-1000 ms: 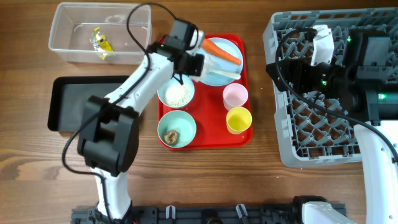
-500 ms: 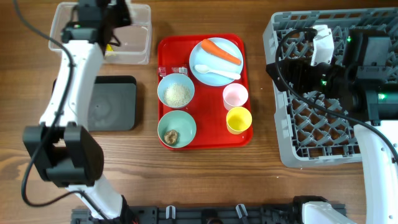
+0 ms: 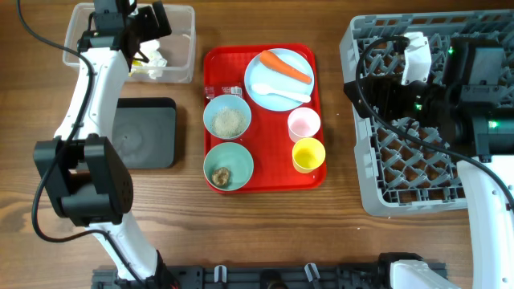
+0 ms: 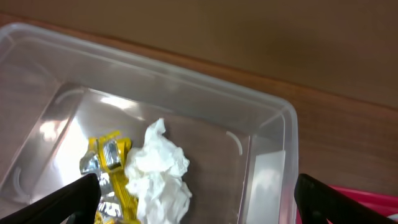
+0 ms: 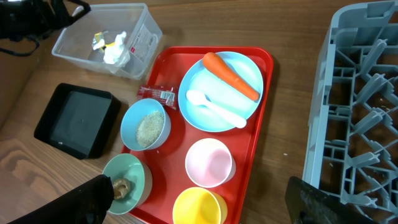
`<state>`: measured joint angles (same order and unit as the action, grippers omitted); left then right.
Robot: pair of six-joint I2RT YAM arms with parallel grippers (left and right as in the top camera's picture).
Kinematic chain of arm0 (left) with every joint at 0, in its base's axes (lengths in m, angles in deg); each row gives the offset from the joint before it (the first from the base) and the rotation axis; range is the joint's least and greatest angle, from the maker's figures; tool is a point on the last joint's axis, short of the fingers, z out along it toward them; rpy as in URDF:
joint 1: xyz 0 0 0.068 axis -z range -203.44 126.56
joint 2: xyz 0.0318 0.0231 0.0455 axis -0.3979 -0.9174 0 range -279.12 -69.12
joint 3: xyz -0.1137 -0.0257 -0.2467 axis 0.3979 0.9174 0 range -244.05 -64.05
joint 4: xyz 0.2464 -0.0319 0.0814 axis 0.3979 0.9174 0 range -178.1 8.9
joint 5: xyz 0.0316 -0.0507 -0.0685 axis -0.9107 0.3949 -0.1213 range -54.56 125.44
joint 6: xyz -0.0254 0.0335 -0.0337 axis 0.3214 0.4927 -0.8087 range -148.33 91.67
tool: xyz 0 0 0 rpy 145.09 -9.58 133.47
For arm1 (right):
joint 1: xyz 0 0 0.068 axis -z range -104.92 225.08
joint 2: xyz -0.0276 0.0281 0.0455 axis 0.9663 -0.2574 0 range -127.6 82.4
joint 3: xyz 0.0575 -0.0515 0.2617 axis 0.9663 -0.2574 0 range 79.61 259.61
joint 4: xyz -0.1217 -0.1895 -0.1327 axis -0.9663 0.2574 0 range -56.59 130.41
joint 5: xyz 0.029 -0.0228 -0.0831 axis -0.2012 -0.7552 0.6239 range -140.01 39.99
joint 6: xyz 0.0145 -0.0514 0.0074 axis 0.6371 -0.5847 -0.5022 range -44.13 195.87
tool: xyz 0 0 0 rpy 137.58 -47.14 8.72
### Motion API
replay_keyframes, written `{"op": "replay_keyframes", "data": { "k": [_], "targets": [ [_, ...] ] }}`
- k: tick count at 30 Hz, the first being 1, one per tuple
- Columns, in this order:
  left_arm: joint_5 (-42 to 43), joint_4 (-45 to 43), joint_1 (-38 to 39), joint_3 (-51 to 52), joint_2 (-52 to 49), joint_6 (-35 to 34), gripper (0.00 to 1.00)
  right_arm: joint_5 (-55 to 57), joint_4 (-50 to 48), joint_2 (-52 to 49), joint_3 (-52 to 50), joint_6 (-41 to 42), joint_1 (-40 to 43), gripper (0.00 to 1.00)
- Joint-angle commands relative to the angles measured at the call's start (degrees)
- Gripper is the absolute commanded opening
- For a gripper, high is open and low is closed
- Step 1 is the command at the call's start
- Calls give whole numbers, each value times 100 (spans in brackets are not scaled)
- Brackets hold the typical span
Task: Sort waste into correct bins and load items into the dishwasher rack
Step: 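Move the tissue into the clear bin and open the left gripper, then grasp the red wrapper on the red tray with the left gripper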
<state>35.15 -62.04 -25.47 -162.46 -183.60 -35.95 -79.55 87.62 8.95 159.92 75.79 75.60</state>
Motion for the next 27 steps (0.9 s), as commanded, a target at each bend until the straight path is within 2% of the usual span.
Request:
{"op": "replay_keyframes", "data": {
  "k": [1,5,9,15,27],
  "targets": [
    [358,264,133,4,256,101,100,59,0,-28,24,13,-35,91],
    [846,835,490,4,372,669,100,59,0,-28,24,11,-35,91],
    [837,1615,984,4,299,1185,98,59,0,-28,24,11,-35,91],
    [817,2149,1462,20,-26,1213,95,61,9,-28,24,9,-35,91],
    [767,2236,1515,20,-964,1211,96,127,101,-28,24,4,-33,91]
  ]
}}
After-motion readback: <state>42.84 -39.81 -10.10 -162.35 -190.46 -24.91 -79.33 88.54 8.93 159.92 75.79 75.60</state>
